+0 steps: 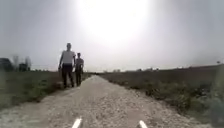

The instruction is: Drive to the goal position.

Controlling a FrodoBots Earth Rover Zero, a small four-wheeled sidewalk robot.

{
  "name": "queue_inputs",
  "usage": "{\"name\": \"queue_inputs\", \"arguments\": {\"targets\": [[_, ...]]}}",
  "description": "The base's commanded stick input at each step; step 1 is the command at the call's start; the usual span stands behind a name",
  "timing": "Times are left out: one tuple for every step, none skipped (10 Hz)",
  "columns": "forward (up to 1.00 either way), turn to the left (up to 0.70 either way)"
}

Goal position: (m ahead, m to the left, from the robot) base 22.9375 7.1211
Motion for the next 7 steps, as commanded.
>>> {"name": "queue_inputs", "arguments": {"targets": [[0.7, 0.0], [0.7, 0.0], [0.7, 0.0], [0.7, 0.0], [0.7, 0.0], [0.7, 0.0], [0.7, 0.0]]}}
